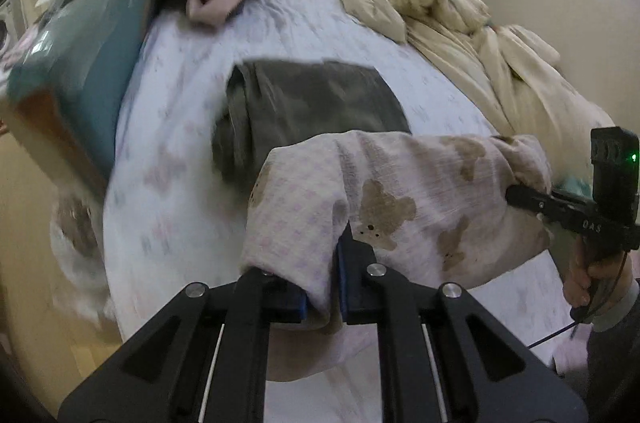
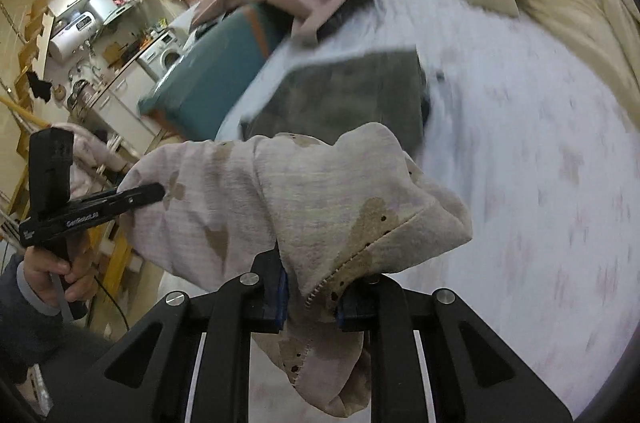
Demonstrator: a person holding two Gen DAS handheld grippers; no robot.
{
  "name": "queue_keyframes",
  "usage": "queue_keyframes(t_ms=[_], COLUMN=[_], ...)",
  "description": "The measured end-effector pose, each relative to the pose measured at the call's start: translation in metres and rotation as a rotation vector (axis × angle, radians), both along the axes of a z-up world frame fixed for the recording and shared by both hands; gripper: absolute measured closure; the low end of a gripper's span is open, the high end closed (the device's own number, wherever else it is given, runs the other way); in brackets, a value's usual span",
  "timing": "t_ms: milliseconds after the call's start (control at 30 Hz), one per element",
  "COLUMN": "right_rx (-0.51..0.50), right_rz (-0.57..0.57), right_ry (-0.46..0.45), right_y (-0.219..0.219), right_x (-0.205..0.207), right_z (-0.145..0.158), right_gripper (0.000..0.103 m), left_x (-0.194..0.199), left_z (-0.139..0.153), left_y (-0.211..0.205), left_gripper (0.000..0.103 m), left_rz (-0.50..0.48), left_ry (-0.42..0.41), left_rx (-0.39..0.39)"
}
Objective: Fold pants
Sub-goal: 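Carry the folded pants onto the camouflage garment and open both tools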
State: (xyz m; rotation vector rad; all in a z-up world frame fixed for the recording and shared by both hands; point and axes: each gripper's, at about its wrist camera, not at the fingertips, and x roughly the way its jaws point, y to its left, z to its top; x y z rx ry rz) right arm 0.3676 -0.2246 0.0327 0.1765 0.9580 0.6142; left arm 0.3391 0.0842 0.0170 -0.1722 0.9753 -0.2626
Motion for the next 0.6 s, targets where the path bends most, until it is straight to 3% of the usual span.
queue_keyframes(t_ms=[100, 300, 433, 533, 600], right_rx=[-0.017, -0.073, -0.062, -0.026, -0.063], right_rz=[-0.021, -0.062, -0.100, -0.144, -0.143], right_ry=[-0.018, 0.046, 0.089, 0.056, 0.058], right_y=[0.012, 0.036, 0.033, 0.032, 0.039], right_x=[0.060, 0.159, 0.196, 0.216, 0.222], right_z=[-0.011, -0.062, -0.083, -0.084, -0.093], right_gripper=[0.086, 0.086, 0.086, 0.085, 0.082], left_x=[0.052, 0.140, 0.174, 0.177, 0.185], left_z=[-0.011, -0.071, -0.078, -0.067, -0.078], left_y=[0.009, 0.020, 0.023, 0.024, 0.022], left_gripper=[0.094, 0.094, 0.094, 0.094, 0.085], left_rz=[0.007, 0.056, 0.045, 0.053, 0.074], left_ry=[-0.031, 0.016, -0.006, -0.127, -0.103], left_rx=[0.021, 0.017, 0.024, 0.047, 0.075])
